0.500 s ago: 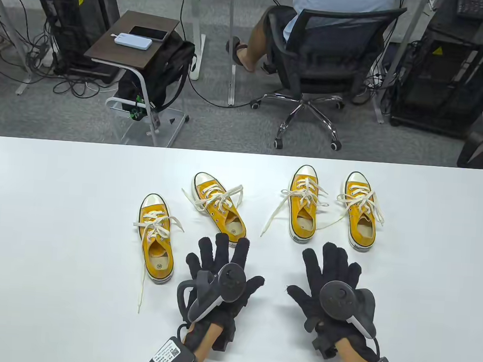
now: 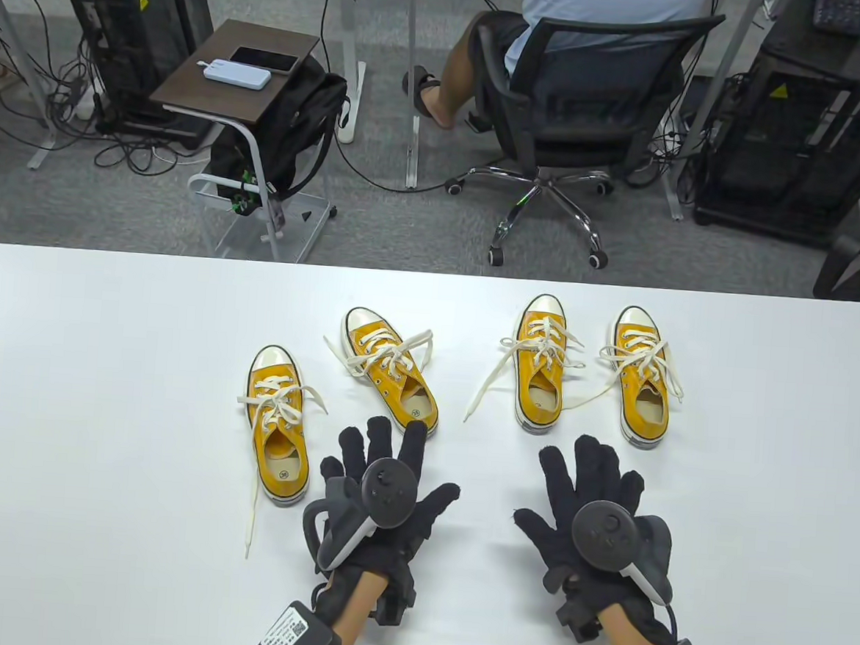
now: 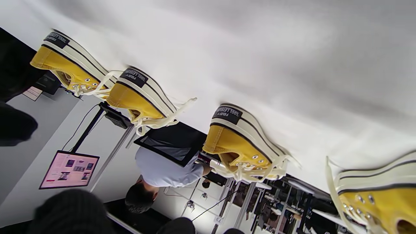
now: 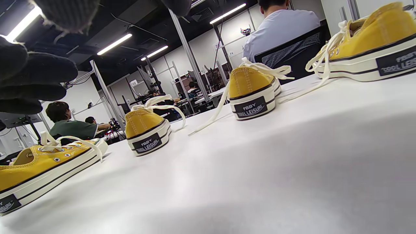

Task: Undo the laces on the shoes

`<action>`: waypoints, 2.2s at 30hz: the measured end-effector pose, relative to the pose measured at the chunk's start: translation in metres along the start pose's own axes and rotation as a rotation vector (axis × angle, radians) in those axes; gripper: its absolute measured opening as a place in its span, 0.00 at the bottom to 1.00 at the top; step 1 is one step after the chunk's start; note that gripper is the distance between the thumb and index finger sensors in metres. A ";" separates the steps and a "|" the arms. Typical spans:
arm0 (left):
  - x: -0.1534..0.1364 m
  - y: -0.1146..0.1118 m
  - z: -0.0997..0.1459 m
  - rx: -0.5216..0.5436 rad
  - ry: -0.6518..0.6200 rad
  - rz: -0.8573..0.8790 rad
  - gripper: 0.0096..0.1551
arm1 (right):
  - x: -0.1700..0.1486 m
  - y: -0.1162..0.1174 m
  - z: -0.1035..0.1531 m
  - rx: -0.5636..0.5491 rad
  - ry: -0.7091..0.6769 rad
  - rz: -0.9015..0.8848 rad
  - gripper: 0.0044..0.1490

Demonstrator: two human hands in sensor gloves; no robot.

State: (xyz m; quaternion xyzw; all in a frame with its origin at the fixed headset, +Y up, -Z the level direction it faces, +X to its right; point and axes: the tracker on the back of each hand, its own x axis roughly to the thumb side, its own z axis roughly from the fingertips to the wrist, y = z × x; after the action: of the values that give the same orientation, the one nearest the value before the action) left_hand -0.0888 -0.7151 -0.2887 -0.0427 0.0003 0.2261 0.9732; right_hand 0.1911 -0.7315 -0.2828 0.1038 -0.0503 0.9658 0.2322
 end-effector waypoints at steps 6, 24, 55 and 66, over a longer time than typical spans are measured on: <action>-0.010 0.002 -0.002 -0.023 0.030 0.068 0.54 | -0.005 -0.005 0.000 -0.016 0.030 0.008 0.55; -0.025 0.010 -0.006 -0.105 0.067 0.230 0.53 | -0.083 -0.082 -0.086 -0.013 0.372 0.297 0.56; -0.024 0.009 -0.006 -0.124 0.086 0.229 0.53 | -0.128 -0.054 -0.111 -0.004 0.453 0.428 0.22; -0.022 0.014 -0.002 -0.116 0.073 0.267 0.53 | -0.073 -0.120 -0.080 -0.126 0.322 0.464 0.22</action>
State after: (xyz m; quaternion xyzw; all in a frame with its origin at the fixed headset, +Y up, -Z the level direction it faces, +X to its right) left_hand -0.1151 -0.7123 -0.2913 -0.1064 0.0284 0.3517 0.9296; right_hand 0.2955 -0.6454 -0.3715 -0.0796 -0.0949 0.9922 0.0161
